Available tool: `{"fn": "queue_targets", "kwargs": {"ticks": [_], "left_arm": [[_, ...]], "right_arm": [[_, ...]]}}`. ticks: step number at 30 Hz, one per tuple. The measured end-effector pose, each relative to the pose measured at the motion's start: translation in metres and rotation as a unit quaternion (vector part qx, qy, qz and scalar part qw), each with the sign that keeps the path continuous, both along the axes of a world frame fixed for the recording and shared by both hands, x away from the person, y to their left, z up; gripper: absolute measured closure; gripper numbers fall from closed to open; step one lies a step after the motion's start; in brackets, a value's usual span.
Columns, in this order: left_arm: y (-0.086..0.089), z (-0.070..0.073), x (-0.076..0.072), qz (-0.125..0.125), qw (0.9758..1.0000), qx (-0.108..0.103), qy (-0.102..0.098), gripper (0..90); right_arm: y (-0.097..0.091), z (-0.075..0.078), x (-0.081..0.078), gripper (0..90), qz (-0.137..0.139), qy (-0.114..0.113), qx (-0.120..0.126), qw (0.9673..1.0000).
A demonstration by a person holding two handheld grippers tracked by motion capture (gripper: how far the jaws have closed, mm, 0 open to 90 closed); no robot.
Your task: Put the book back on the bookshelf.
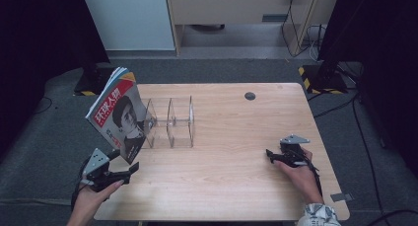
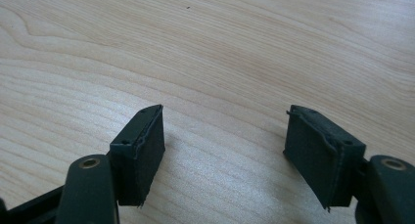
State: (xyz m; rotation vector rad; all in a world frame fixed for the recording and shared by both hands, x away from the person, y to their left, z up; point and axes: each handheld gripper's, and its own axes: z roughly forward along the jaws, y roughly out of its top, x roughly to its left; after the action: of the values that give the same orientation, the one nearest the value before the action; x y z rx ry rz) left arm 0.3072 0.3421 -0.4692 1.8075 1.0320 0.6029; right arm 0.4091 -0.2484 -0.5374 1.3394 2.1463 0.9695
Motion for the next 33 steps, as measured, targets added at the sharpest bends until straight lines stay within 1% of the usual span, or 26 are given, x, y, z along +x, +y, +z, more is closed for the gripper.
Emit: {"fn": "queue_targets", "kwargs": {"ticks": [1, 2, 3, 4, 5, 6, 8, 10, 11, 12, 14, 15, 16, 18, 20, 21, 24, 25, 29, 30, 31, 32, 33], "left_arm": [[-0.001, 0.000, 0.002, -0.006, 1.0000, -0.001, 0.002, 8.0], [-0.001, 0.000, 0.002, -0.006, 1.0000, -0.001, 0.002, 8.0], [-0.004, 0.001, 0.007, -0.014, 0.9998, -0.009, 0.010, 8.0], [-0.004, 0.001, 0.007, -0.014, 0.9998, -0.009, 0.010, 8.0], [-0.007, 0.002, 0.012, -0.019, 0.9996, -0.017, 0.014, 8.0], [-0.009, 0.002, 0.014, -0.023, 0.9995, -0.017, 0.016, 8.0], [-0.013, 0.003, 0.018, -0.031, 0.9993, -0.012, 0.017, 7.9], [-0.016, 0.004, 0.019, -0.033, 0.9992, -0.012, 0.019, 7.7], [-0.020, 0.004, 0.023, -0.037, 0.9989, -0.014, 0.025, 6.9], [-0.023, 0.004, 0.024, -0.038, 0.9988, -0.014, 0.026, 6.5], [-0.025, 0.004, 0.025, -0.040, 0.9987, -0.015, 0.027, 6.5], [-0.030, 0.004, 0.028, -0.045, 0.9985, -0.013, 0.029, 6.3], [-0.030, 0.004, 0.028, -0.045, 0.9985, -0.013, 0.029, 6.1], [-0.037, 0.003, 0.033, -0.050, 0.9983, -0.006, 0.030, 6.0], [-0.039, 0.003, 0.034, -0.051, 0.9982, -0.005, 0.031, 5.9], [-0.043, 0.004, 0.037, -0.057, 0.9979, -0.002, 0.033, 5.9], [-0.047, 0.004, 0.039, -0.059, 0.9977, -0.003, 0.034, 5.9], [-0.051, 0.004, 0.041, -0.061, 0.9975, -0.008, 0.035, 5.9], [-0.061, 0.004, 0.044, -0.071, 0.9968, -0.003, 0.037, 5.9], [-0.061, 0.004, 0.044, -0.071, 0.9968, -0.003, 0.037, 5.9], [-0.065, 0.003, 0.046, -0.073, 0.9966, 0.001, 0.037, 5.9], [-0.066, 0.002, 0.049, -0.081, 0.9964, 0.003, 0.025, 5.9], [-0.068, 0.002, 0.050, -0.080, 0.9964, 0.004, 0.028, 5.9]], "right_arm": [[0.000, 0.000, 0.000, 30.9, 0.000, 0.000, 0.000, 1.0000], [0.000, 0.000, 0.000, 30.7, 0.000, 0.001, 0.000, 1.0000], [0.000, 0.000, 0.000, 30.7, 0.000, 0.002, 0.001, 1.0000], [0.000, 0.000, 0.000, 30.6, 0.000, 0.002, 0.001, 1.0000], [0.000, 0.000, 0.000, 30.6, 0.000, 0.002, 0.001, 1.0000], [0.000, 0.000, 0.000, 30.6, 0.000, 0.001, 0.001, 1.0000], [0.000, 0.000, 0.000, 30.3, 0.000, 0.001, 0.000, 1.0000], [0.000, 0.000, 0.000, 30.3, 0.000, 0.002, 0.000, 1.0000], [0.001, 0.000, 0.000, 30.3, 0.000, 0.002, 0.000, 1.0000], [0.001, 0.000, 0.000, 30.2, 0.000, 0.002, 0.000, 1.0000], [0.000, 0.000, 0.000, 30.2, 0.001, 0.002, 0.000, 1.0000], [0.000, 0.000, 0.000, 30.1, 0.001, 0.002, 0.000, 1.0000], [0.000, 0.000, 0.000, 30.1, 0.001, 0.003, 0.000, 1.0000], [0.001, 0.000, 0.000, 30.0, 0.001, 0.003, 0.000, 1.0000], [0.001, 0.000, 0.000, 29.9, 0.002, 0.003, 0.000, 1.0000], [0.001, 0.000, 0.000, 29.8, 0.002, 0.003, 0.000, 1.0000], [0.001, 0.000, 0.000, 29.8, 0.002, 0.003, 0.000, 1.0000], [0.001, 0.000, 0.000, 29.8, 0.002, 0.003, 0.000, 1.0000], [0.001, 0.000, 0.000, 29.7, 0.002, 0.003, 0.000, 1.0000], [0.001, 0.000, 0.000, 29.7, 0.002, 0.003, 0.000, 1.0000], [0.001, 0.000, 0.000, 29.7, 0.002, 0.003, 0.000, 1.0000], [0.001, 0.000, 0.000, 29.7, 0.002, 0.003, 0.000, 1.0000], [0.001, 0.000, 0.000, 29.7, 0.002, 0.003, 0.000, 1.0000]]}}
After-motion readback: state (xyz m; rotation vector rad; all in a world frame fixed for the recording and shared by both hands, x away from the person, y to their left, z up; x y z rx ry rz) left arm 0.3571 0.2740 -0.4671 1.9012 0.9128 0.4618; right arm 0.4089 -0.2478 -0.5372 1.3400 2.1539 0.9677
